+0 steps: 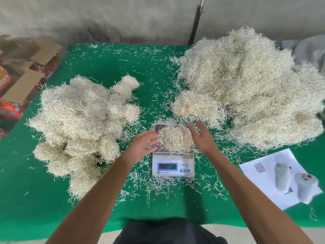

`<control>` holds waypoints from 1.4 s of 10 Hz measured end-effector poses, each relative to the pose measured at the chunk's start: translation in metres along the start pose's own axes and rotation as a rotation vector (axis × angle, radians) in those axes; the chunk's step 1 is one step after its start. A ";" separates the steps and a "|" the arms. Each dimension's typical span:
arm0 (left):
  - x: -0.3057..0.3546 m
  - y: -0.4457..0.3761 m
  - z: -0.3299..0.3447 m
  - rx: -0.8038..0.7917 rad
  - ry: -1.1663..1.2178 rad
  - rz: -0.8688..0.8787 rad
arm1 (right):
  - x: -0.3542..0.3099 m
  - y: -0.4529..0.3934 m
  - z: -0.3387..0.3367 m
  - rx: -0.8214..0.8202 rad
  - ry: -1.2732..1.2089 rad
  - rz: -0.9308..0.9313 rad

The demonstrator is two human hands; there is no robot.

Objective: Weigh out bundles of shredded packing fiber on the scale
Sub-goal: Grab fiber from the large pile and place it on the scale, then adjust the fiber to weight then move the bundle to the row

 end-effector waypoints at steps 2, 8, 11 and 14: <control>-0.003 -0.004 -0.001 0.011 0.022 -0.006 | 0.003 -0.001 -0.003 0.002 -0.038 0.009; -0.001 -0.014 -0.002 0.192 0.328 -0.130 | -0.083 -0.012 0.141 -0.239 -0.263 -0.130; 0.111 0.000 0.013 0.088 0.327 0.034 | -0.180 -0.044 0.087 -0.054 -0.362 -0.365; 0.166 0.003 0.060 0.058 0.370 0.109 | -0.256 -0.051 0.043 0.011 0.001 -0.655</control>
Point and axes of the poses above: each hand's wrist, its own y-axis away from the middle knuckle, its own z-axis out of the palm, x = y × z, the point moved 10 cm from there along -y, towards the middle knuckle, and after that the axes turned 9 degrees about -x, right-handed, at the moved point
